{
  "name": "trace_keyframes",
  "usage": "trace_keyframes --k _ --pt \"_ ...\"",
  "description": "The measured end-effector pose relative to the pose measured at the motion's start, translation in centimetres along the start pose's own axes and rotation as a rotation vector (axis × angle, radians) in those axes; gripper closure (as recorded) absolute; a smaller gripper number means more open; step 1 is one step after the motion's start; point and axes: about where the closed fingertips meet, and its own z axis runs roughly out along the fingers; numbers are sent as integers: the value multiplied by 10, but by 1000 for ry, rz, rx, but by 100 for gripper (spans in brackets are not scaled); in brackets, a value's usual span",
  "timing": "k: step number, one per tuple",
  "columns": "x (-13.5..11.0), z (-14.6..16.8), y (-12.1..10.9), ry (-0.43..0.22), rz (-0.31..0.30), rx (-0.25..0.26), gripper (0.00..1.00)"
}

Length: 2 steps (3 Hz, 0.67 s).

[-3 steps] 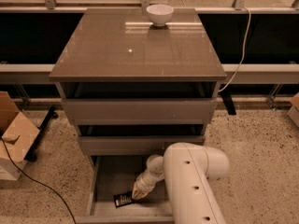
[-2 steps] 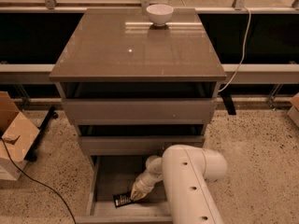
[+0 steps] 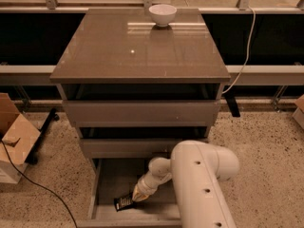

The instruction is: Pick rxbar chocolate from bottom drawer and place on counter

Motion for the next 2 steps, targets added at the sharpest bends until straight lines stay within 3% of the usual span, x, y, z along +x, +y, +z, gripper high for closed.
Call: trace_keyframes --k 1,2 --pt "11 -33 14 -21 -80 -48 100" --pt "22 -61 20 -16 -149 -162 100"
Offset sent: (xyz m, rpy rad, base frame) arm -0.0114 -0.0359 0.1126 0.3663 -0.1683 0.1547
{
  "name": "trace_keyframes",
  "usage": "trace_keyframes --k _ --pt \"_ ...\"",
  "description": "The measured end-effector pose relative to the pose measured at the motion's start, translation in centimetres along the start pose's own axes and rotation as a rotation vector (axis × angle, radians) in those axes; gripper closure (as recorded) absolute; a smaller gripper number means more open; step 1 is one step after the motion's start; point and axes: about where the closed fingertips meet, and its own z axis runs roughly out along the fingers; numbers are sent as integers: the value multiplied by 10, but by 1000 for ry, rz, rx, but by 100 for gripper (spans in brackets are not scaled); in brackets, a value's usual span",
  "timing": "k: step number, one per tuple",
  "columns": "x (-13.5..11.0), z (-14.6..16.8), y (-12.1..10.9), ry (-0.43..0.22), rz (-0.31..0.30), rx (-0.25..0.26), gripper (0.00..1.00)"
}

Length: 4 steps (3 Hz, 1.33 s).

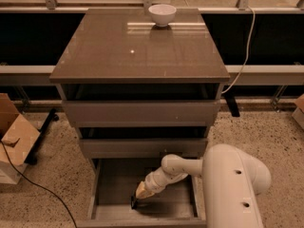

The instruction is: Pick rxbar chocolate from bottom drawer and place on counter

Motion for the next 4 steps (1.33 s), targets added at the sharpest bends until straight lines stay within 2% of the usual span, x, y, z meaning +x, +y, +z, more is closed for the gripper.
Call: trace_keyframes --k 2,3,4 --pt "32 -68 15 43 -174 -284 100" --pt "57 -114 21 41 -236 -401 100" --pt "85 -185 26 -16 -265 -418 100"
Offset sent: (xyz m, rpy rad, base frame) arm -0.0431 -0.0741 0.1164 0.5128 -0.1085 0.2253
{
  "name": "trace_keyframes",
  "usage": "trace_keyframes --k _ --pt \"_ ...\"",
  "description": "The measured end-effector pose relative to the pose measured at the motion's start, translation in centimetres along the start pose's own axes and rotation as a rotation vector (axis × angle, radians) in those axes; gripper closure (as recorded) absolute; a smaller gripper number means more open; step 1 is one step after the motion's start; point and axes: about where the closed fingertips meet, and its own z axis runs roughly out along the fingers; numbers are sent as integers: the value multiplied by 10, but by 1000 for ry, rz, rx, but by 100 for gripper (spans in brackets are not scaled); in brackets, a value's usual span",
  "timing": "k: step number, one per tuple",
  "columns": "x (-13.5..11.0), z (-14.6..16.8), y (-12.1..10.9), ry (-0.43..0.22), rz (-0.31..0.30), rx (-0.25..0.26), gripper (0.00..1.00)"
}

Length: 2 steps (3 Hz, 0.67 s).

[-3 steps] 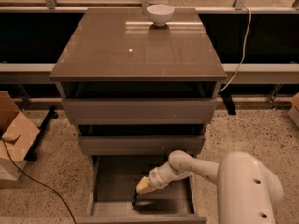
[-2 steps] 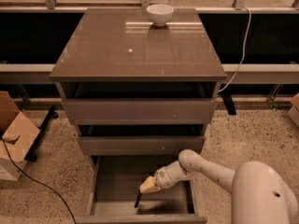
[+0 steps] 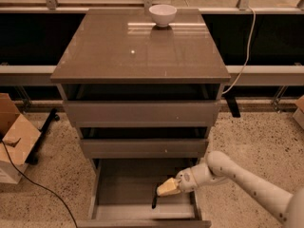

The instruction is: Pick rxbar chocolate from bottom drawer and place on counter

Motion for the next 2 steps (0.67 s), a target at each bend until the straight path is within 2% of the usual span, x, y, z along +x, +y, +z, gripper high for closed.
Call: trace_keyframes --k 1,2 --pt "15 -44 36 -56 -34 66 100" --pt "23 -86 75 -122 -78 162 100"
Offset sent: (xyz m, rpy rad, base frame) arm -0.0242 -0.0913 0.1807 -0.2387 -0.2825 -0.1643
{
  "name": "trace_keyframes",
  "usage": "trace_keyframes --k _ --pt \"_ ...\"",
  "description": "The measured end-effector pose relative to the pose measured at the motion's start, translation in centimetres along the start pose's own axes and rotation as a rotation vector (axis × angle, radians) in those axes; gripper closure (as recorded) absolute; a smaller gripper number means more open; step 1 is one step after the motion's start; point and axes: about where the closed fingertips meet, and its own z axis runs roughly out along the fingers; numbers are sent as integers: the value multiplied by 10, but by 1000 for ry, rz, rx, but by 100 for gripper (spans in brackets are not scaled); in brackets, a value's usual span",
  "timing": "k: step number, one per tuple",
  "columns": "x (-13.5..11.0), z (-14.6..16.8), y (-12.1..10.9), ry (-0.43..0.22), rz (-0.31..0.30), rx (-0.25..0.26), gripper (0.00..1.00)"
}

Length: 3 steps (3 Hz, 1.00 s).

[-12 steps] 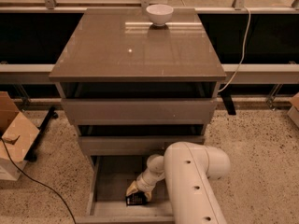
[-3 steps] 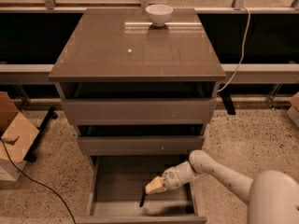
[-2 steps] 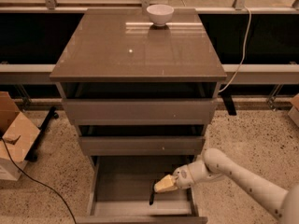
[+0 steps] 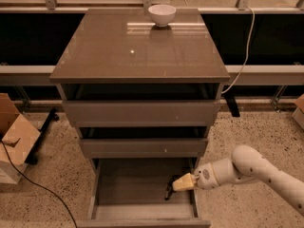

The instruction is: Pick rxbar chocolate from bottom drawer and place on counter

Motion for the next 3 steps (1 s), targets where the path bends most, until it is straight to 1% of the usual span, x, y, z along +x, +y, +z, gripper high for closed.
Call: trace_keyframes --k 1,2,3 --pt "-7 -42 36 -53 -54 98 100" --pt "-18 -80 80 -115 -126 207 100" --pt "-36 -122 129 -197 -192 307 100"
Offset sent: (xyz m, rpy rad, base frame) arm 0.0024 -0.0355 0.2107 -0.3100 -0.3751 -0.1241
